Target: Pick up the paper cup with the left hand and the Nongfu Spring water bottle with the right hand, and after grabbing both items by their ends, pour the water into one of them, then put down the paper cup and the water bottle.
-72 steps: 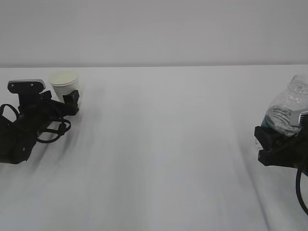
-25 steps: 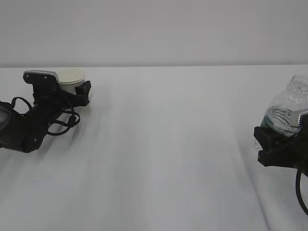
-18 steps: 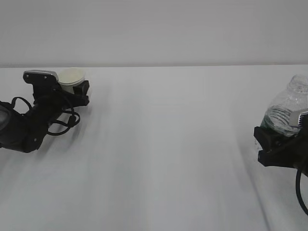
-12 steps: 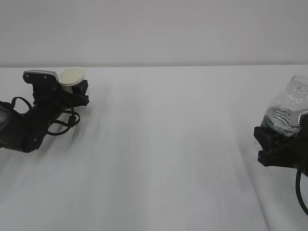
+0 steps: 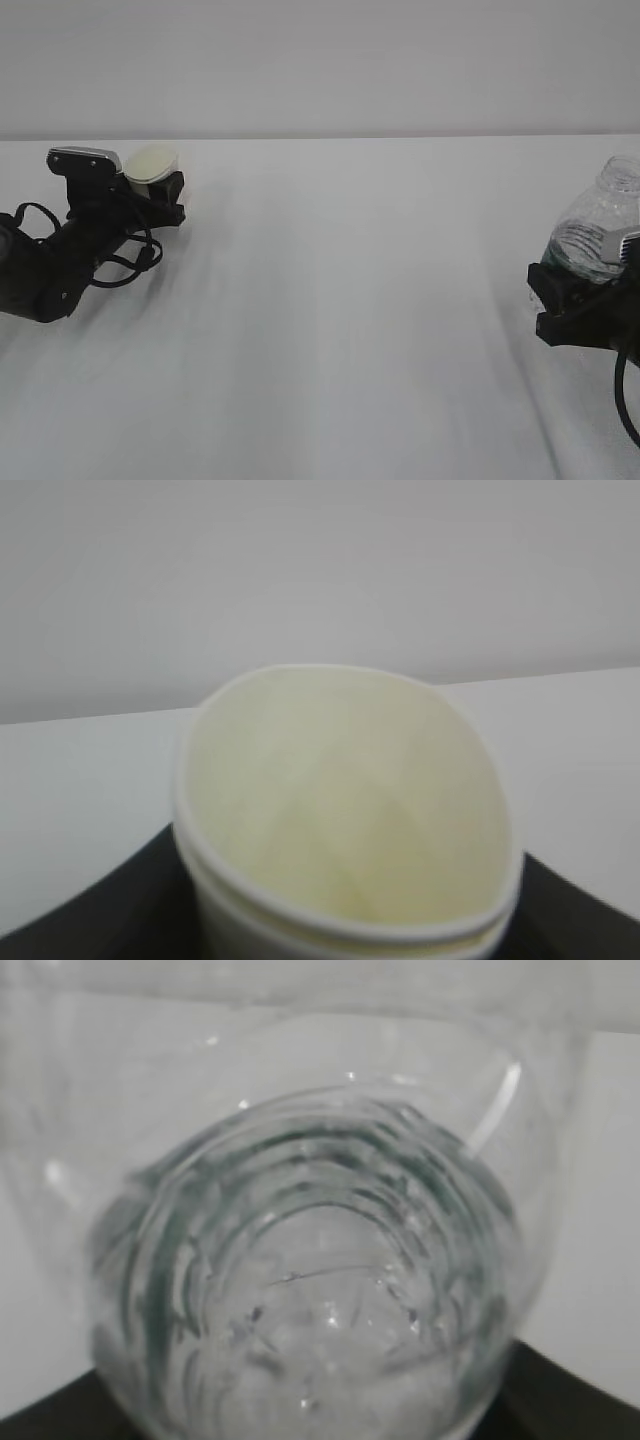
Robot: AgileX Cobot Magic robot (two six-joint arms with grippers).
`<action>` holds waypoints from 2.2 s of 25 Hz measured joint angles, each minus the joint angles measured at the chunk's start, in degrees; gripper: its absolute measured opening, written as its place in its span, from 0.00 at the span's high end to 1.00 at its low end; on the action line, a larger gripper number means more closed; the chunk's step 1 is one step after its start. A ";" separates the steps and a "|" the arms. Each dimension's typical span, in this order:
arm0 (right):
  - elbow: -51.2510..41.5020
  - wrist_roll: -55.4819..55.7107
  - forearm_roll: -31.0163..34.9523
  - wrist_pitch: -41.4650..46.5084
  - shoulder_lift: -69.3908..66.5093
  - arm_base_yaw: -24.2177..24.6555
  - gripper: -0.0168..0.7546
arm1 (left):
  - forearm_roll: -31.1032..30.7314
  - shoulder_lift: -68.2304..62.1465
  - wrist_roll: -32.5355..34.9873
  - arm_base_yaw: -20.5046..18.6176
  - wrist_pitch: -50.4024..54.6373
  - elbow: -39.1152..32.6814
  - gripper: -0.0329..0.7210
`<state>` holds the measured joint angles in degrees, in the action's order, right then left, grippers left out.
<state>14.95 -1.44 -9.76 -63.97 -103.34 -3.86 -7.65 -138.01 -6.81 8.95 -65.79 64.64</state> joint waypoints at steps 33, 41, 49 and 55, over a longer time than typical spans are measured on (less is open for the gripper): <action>0.00 -4.90 -2.05 0.00 1.10 0.00 0.44 | -40.97 17.92 -19.53 7.29 0.21 -17.78 0.38; 0.00 -5.49 -2.05 0.00 1.10 0.00 0.44 | -41.12 17.92 -19.62 13.79 0.21 -17.64 0.38; -1.28 -5.49 -1.97 0.00 3.03 0.00 0.44 | -40.80 17.79 -23.16 16.54 0.21 -11.86 0.38; -4.73 -5.49 -0.24 0.00 8.13 0.00 0.44 | -41.28 13.95 -25.34 20.17 0.10 -7.60 0.38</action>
<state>10.22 -6.93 -10.00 -63.97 -95.21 -3.86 -48.93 -124.06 -32.15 29.12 -65.69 57.04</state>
